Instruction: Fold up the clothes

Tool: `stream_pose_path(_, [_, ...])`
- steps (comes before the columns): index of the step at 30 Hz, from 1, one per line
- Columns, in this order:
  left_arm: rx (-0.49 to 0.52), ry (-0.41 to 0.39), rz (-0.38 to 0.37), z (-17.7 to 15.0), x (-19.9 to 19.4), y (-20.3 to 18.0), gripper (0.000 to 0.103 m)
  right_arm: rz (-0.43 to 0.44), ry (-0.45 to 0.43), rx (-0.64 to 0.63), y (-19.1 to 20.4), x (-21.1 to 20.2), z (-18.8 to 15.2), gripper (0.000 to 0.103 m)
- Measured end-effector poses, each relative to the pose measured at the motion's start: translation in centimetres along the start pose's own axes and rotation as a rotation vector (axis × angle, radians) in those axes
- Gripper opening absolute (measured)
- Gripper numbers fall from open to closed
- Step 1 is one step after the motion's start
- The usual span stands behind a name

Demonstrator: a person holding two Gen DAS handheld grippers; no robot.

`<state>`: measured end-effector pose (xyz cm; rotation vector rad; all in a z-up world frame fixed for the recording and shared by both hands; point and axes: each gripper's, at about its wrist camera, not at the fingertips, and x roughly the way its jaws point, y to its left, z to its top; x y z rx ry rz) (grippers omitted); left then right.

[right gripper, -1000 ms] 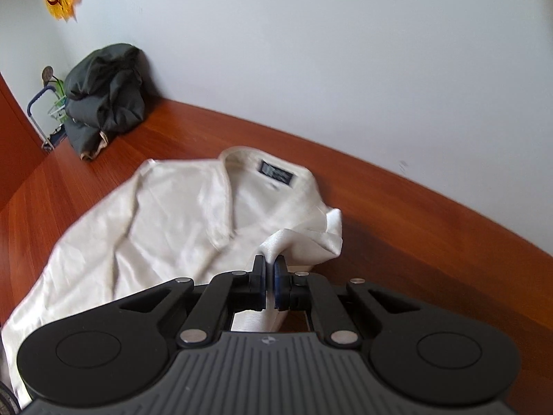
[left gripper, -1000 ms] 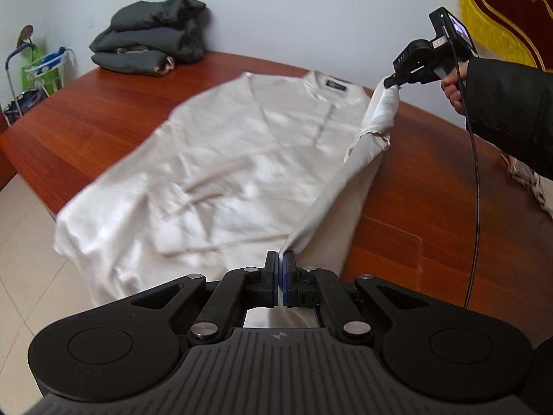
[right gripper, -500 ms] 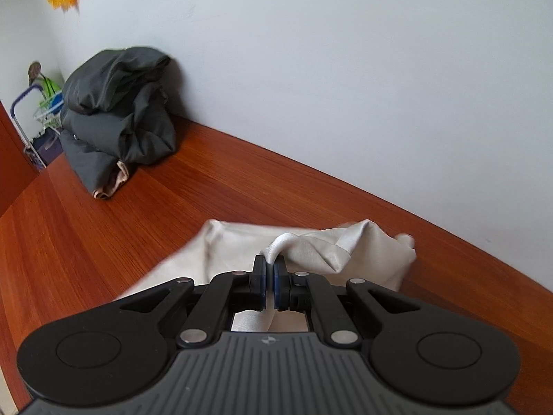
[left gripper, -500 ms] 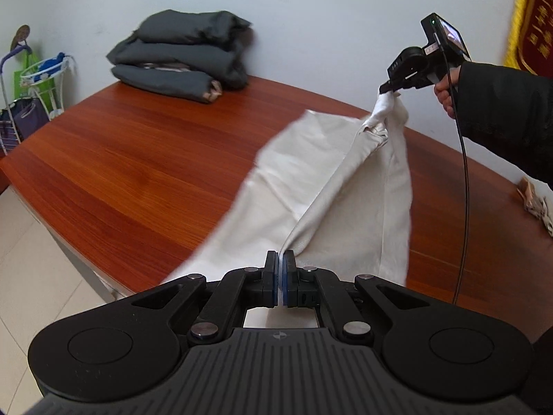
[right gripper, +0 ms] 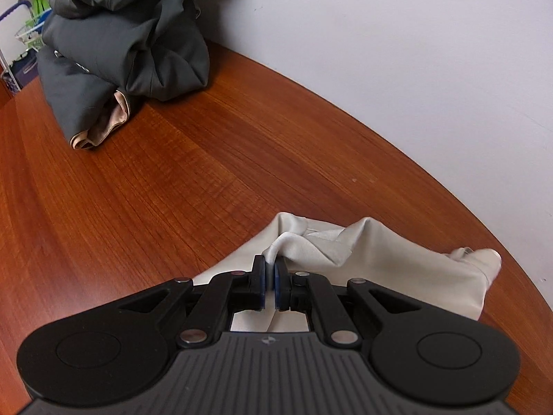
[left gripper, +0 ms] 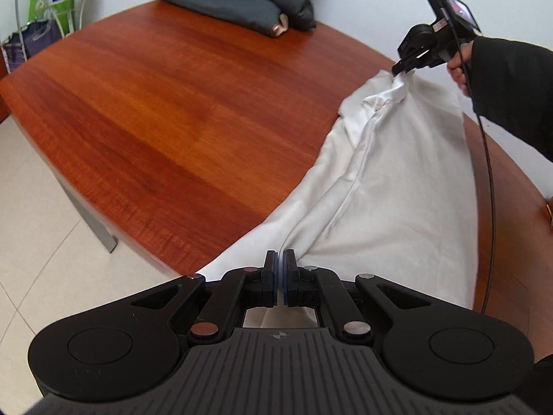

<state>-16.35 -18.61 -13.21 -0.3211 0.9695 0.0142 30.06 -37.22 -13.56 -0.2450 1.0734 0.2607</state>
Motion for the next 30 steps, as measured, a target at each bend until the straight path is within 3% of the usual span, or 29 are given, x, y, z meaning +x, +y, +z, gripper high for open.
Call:
stream_pose_path(3, [-0.025,0.010,0.008,-0.2,-0.1,0.9,0.007,0.002,-0.028,-0.004,-0.2,-0.7,-0.1,0.023])
stream_pose_path(13, [-0.017,0.003,0.025,-0.8,-1.2,4.4,0.024,0.036,-0.086,-0.022,0.2,-5.3,-1.4,0.032])
stream_pose_path(19, [0.052,0.000,0.016,-0.3,-1.2,4.4,0.040,0.053,-0.111,-0.047,-0.1,-9.4,-4.2,0.039])
stream_pose_path(21, [0.074,0.000,0.013,-0.1,-1.2,4.4,0.043,0.062,-0.124,-0.049,-0.3,-11.1,-5.7,0.045])
stream_pose_path(30, [0.170,0.001,-0.006,0.7,-1.2,4.1,0.050,0.081,-0.133,-0.035,-1.2,-16.3,-11.7,0.049])
